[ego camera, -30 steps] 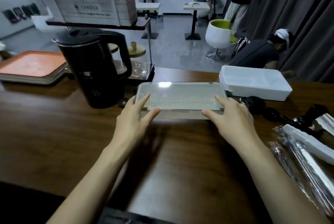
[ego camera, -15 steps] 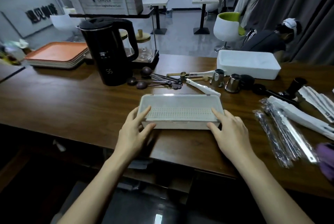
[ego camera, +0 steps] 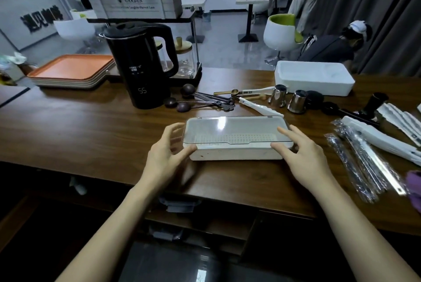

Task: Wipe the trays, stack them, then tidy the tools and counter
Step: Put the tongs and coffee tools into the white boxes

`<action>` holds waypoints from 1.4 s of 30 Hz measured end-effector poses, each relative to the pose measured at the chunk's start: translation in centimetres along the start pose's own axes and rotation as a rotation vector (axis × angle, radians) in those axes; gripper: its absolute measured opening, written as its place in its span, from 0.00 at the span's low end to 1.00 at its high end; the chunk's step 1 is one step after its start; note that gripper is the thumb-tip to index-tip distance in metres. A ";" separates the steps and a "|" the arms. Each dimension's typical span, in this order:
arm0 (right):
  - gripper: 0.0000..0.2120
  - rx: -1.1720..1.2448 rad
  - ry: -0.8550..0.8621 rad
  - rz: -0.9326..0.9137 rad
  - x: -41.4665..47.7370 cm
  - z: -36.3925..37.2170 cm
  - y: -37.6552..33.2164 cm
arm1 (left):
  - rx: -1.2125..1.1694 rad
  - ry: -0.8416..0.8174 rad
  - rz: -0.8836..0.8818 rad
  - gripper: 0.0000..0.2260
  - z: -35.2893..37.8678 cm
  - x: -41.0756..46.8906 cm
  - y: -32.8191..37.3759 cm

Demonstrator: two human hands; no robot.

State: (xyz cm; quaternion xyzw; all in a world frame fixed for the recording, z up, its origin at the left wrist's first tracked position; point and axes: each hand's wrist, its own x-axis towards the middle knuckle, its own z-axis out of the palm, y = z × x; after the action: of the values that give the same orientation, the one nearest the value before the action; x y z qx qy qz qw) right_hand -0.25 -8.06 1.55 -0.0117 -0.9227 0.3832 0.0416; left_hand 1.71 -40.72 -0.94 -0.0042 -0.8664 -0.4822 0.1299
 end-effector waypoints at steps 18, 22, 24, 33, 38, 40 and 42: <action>0.29 0.234 0.073 0.055 1.6 -0.1 0.2 | 0.213 -0.240 0.210 0.28 0.6 3.3 -0.8; 0.44 0.263 0.152 0.146 0.8 0.7 0.3 | 0.210 -0.251 0.250 0.29 1.3 2.7 -0.1; 0.46 0.234 0.178 0.190 0.2 0.9 0.6 | 0.209 -0.270 0.259 0.31 1.8 2.3 0.5; 0.29 0.018 0.136 0.205 -2.5 0.6 2.2 | 0.122 -0.306 0.246 0.46 4.4 0.6 1.7; 0.29 0.035 0.106 0.183 -2.5 -0.8 3.6 | -0.033 -0.364 0.176 0.54 5.3 0.1 1.9; 0.30 0.074 0.071 0.172 -2.2 -1.5 4.5 | -0.060 -0.359 0.144 0.54 5.7 -0.6 2.4; 0.30 0.106 0.037 0.151 -1.9 -2.1 5.2 | -0.053 -0.327 0.126 0.54 6.4 -1.4 2.9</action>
State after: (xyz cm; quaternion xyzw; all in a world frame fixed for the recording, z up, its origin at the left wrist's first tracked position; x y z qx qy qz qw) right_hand 1.73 -3.01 -0.77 -0.0861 -0.8966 0.4334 0.0304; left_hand 2.00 -33.61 -2.03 -0.1402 -0.8609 -0.4887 0.0170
